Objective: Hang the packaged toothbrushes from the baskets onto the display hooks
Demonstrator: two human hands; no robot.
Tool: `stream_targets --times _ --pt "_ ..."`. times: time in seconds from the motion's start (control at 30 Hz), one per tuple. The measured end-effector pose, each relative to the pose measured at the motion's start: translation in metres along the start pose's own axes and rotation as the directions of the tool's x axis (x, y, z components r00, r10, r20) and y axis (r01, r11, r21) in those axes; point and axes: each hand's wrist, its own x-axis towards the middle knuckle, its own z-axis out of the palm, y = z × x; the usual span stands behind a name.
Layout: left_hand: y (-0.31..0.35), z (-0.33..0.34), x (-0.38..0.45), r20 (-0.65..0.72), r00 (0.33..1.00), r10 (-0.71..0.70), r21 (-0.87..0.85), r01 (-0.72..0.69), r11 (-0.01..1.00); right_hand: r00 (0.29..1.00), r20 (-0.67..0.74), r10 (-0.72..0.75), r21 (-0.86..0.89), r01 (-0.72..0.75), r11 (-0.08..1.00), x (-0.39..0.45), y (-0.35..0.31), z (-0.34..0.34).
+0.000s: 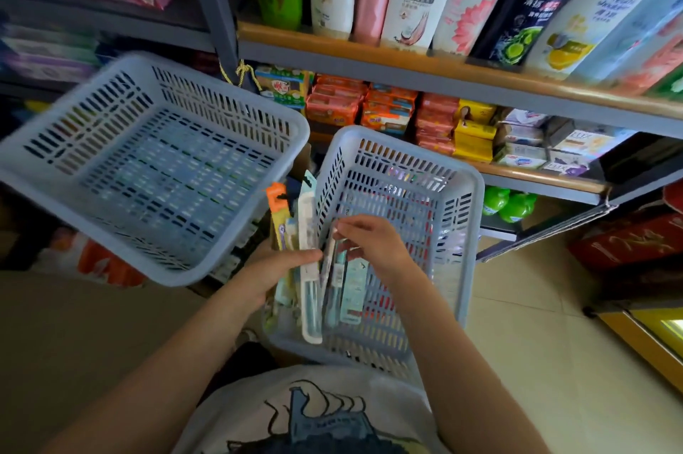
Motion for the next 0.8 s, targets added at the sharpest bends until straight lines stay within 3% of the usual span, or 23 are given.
stream_targets --times 0.13,0.23,0.33,0.5,0.63,0.8 --pt "-0.002 -0.007 0.001 -0.043 0.999 -0.008 0.066 0.011 0.998 0.950 -0.223 0.219 -0.035 -0.232 0.972 0.027 0.039 -0.017" --pt "-0.002 -0.006 0.000 -0.015 1.000 -0.012 0.052 0.013 0.999 0.915 -0.250 0.316 -0.211 -0.370 0.905 0.034 0.065 -0.017" --pt "-0.005 -0.003 0.002 -0.029 1.000 0.005 0.059 -0.003 0.998 0.887 -0.239 0.394 -0.194 -0.441 0.876 0.031 0.082 -0.008" --pt "-0.012 -0.002 0.008 -0.065 0.998 0.020 0.085 -0.014 0.996 0.885 -0.230 0.405 -0.203 -0.451 0.869 0.029 0.095 0.005" --pt "-0.009 -0.003 0.004 -0.065 0.998 0.005 0.102 0.002 0.995 0.907 -0.256 0.334 -0.211 -0.389 0.897 0.026 0.087 0.002" --pt "-0.005 0.001 -0.001 -0.084 0.996 0.006 0.119 0.004 0.993 0.951 -0.200 0.235 0.120 -0.214 0.969 0.010 0.063 -0.017"
